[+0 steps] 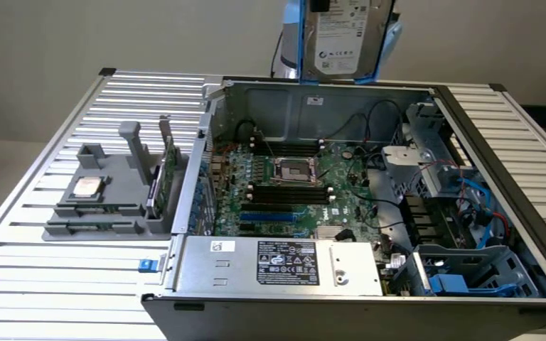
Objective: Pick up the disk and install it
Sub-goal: 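Pick up the disk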
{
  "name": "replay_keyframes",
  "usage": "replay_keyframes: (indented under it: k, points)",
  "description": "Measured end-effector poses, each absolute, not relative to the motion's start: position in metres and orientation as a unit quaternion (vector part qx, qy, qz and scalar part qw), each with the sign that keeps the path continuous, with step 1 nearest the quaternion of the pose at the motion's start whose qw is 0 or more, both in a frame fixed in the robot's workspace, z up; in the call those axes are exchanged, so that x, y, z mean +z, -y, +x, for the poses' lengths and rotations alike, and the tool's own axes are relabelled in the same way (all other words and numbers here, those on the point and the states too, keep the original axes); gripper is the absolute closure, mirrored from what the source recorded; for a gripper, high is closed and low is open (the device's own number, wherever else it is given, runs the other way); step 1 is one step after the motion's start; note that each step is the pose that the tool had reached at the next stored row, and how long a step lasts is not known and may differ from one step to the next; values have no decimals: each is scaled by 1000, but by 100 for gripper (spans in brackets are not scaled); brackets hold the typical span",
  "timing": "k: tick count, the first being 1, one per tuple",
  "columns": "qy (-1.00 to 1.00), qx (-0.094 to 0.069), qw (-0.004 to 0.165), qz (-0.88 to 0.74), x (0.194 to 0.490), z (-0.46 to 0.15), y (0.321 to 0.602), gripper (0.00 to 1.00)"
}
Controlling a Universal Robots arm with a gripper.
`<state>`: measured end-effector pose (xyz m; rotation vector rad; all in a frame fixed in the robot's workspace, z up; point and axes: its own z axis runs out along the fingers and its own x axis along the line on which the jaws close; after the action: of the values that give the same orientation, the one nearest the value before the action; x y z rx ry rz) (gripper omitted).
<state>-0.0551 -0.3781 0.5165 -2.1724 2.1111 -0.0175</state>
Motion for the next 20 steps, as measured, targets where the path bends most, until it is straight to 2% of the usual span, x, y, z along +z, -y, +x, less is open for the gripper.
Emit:
replay_keyframes:
  k: [11, 20]
  points:
    - [-696, -15, 46, -717, 516, -32, 388, 67]
    - [-696, -10, 36, -717, 516, 0, 407, 67]
